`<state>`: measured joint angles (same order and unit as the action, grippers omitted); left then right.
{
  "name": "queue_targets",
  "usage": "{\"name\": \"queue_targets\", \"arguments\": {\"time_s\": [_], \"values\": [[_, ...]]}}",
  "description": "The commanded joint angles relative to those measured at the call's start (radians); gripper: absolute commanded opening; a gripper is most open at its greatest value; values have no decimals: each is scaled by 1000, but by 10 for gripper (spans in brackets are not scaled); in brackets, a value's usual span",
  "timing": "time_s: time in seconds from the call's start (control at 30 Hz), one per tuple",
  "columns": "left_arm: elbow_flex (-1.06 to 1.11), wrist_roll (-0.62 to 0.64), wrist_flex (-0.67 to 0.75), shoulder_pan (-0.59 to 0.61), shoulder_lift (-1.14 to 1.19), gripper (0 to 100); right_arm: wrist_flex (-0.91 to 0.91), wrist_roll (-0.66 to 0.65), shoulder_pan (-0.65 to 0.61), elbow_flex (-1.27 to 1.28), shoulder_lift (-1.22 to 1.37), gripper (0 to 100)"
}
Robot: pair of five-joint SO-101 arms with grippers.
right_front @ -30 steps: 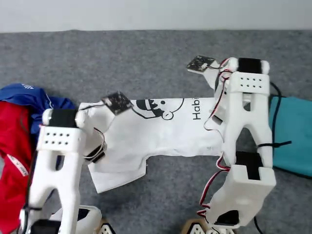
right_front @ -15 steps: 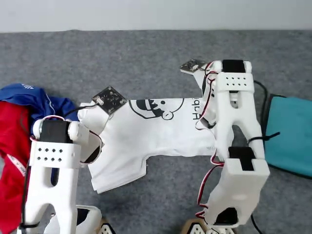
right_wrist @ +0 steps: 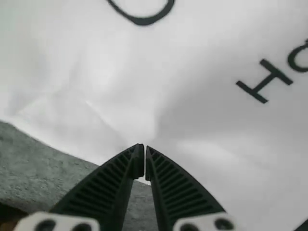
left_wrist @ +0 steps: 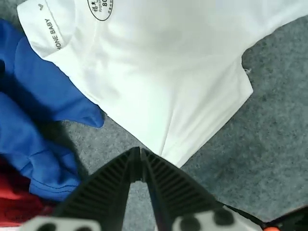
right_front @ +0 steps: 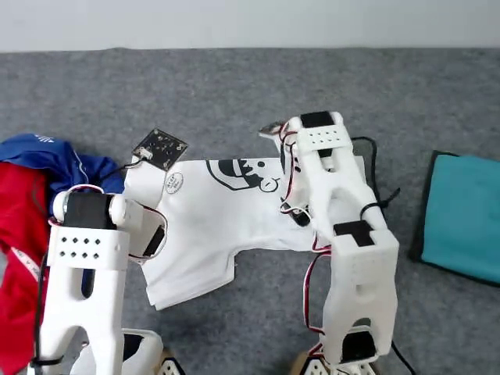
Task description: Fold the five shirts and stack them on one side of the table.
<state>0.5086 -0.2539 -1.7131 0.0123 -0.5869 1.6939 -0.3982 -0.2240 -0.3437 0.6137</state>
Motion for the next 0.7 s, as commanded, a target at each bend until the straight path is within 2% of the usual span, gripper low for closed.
{"name": "queue_targets", "arguments": {"time_s": [0.0, 0.1, 0.27, 0.37, 0.53, 0.67], "values": [[-4, 11, 32, 92, -25, 7, 2, 17, -31, -12, -27, 9], [-12, 6, 41, 276, -31, 7, 38, 9, -71, -12, -87, 9], [-12, -2, 86, 661, -32, 7, 68, -25, -166, -8, -193, 9], [-12, -66, 97, 841, -32, 7, 82, -40, -257, -6, -216, 9], [-7, -153, 112, 1043, -26, 7, 70, -40, -412, -6, -211, 9], [-4, -178, 149, 1148, -25, 7, 54, -41, -535, -6, -162, 9]]}}
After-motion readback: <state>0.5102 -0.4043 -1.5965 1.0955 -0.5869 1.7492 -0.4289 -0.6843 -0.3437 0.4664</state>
